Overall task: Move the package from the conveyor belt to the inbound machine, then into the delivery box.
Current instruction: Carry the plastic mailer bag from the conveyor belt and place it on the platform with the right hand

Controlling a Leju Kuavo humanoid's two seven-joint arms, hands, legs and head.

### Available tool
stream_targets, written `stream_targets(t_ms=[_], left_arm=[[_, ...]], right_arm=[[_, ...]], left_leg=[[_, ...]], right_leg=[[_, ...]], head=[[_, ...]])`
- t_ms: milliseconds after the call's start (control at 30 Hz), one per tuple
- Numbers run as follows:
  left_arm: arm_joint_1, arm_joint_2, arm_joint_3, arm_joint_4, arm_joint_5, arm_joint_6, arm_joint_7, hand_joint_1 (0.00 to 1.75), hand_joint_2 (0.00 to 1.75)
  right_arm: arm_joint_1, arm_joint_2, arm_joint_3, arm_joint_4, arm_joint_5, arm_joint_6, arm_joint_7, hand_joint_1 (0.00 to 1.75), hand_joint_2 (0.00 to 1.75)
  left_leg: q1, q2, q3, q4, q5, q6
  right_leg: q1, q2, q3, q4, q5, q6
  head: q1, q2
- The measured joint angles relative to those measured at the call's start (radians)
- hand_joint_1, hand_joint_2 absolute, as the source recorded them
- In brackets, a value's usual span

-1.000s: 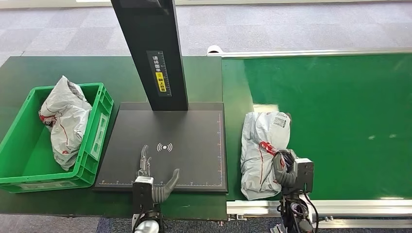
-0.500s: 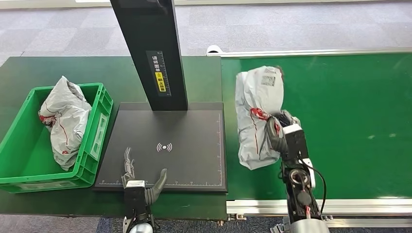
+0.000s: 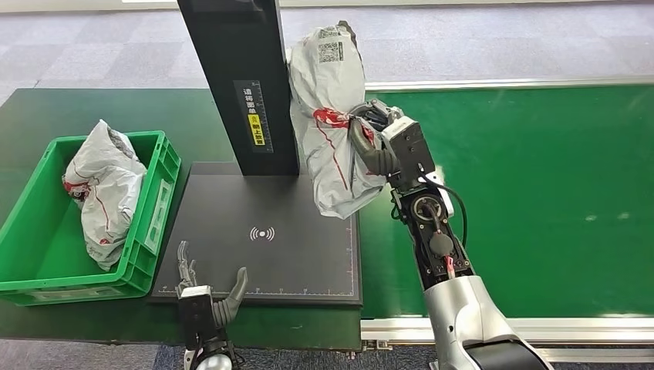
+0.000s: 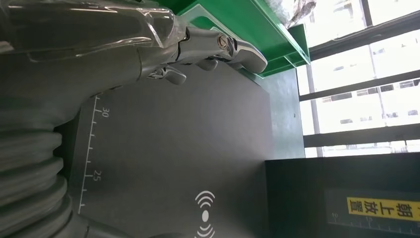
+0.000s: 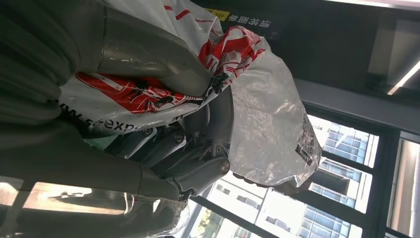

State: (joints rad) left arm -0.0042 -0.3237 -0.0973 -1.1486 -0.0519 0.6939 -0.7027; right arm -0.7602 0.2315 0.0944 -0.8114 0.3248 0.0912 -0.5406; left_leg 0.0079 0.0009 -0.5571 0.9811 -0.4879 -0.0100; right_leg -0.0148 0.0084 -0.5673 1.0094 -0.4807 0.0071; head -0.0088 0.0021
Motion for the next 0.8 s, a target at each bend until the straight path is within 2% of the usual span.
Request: stream_targets(t_ms=[233, 400, 567, 800], left_arm=[[0.002, -0.003, 0.017, 0.0, -0.001, 0.0, 0.0, 0.0, 1.75], [0.002, -0.005, 0.028, 0.0, -0.008, 0.0, 0.0, 0.0, 1.75], [0.005, -0.007, 0.04, -0.001, -0.002, 0.0, 0.0, 0.0, 1.75], [0.01, -0.01, 0.056, -0.01, 0.012, 0.0, 0.0, 0.0, 1.75]], right_arm=[[-0.016, 0.019, 0.022, 0.037, -0.003, 0.01, 0.001, 1.75, 1.75], [-0.014, 0.058, 0.056, 0.111, -0.013, 0.021, -0.004, 1.75, 1.75], [0.037, 0.081, 0.085, 0.153, -0.039, 0.016, -0.041, 1.75, 1.75], [0.11, 0.076, 0.103, 0.166, -0.064, 0.017, -0.062, 1.73, 1.75]], left_leg=[[0.0, 0.0, 0.001, 0.0, 0.0, 0.0], [0.001, 0.0, 0.002, 0.0, 0.0, 0.0], [0.001, 0.0, 0.002, 0.0, 0.0, 0.0], [0.001, 0.0, 0.001, 0.0, 0.0, 0.0]], right_leg=[[0.0, 0.0, 0.0, 0.0, 0.0, 0.0], [0.001, 0.0, 0.0, 0.0, 0.0, 0.0], [0.001, 0.0, 0.0, 0.0, 0.0, 0.0], [0.001, 0.0, 0.0, 0.0, 0.0, 0.0]], head=[[0.0, 0.0], [0.0, 0.0], [0.0, 0.0], [0.0, 0.0]])
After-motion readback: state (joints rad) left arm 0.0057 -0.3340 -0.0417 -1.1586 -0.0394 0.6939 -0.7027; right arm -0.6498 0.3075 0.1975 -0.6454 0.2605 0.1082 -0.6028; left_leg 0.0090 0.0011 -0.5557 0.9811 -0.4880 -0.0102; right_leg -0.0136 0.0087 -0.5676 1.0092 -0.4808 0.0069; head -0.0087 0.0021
